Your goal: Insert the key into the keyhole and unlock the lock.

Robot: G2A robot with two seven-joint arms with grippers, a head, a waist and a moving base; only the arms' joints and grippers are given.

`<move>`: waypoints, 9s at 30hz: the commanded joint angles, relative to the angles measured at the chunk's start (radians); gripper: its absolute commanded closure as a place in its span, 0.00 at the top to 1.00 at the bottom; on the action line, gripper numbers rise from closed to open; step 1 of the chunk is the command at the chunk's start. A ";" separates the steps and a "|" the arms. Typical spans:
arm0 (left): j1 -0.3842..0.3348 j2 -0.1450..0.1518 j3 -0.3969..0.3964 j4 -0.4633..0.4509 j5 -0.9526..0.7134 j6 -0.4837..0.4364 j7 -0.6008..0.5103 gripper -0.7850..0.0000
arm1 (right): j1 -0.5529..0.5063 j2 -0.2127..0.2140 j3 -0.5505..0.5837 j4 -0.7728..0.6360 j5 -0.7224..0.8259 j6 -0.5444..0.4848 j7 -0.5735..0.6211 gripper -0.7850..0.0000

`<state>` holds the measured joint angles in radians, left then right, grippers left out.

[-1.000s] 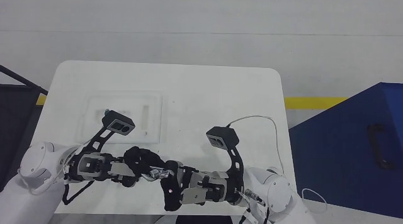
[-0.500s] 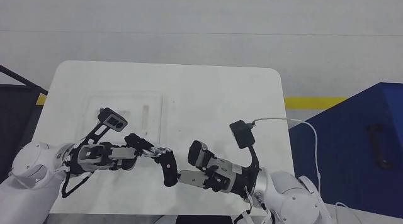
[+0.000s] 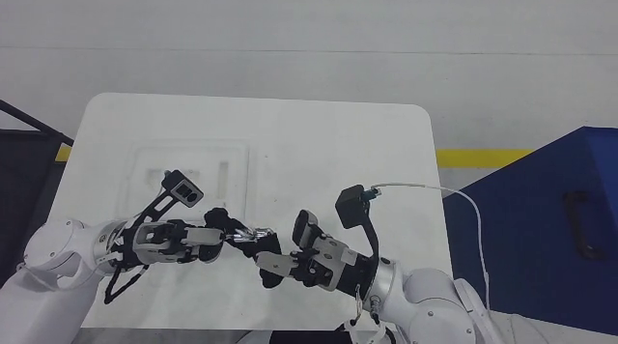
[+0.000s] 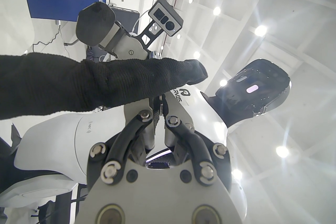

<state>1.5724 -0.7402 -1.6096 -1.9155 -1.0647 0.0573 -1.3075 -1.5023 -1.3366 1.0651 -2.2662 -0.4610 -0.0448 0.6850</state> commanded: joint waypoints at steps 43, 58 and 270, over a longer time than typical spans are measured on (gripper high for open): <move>0.035 -0.037 -0.044 -0.076 0.355 -0.343 0.036 0.00 | -0.007 0.035 -0.026 -0.019 0.015 0.005 -0.038 0.00; 0.048 -0.041 -0.055 -0.114 0.429 -0.393 0.081 0.00 | -0.012 0.040 -0.033 -0.019 0.026 0.005 -0.060 0.00; 0.389 -0.202 -0.270 -0.192 1.704 -0.784 1.633 1.00 | -0.202 0.122 0.185 -0.083 -0.590 0.254 -0.485 1.00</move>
<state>1.9612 -0.9424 -1.8801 -2.1071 0.6388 -0.7266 0.3252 -1.7041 -1.2147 1.2500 -2.3498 -1.0505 0.2105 0.2054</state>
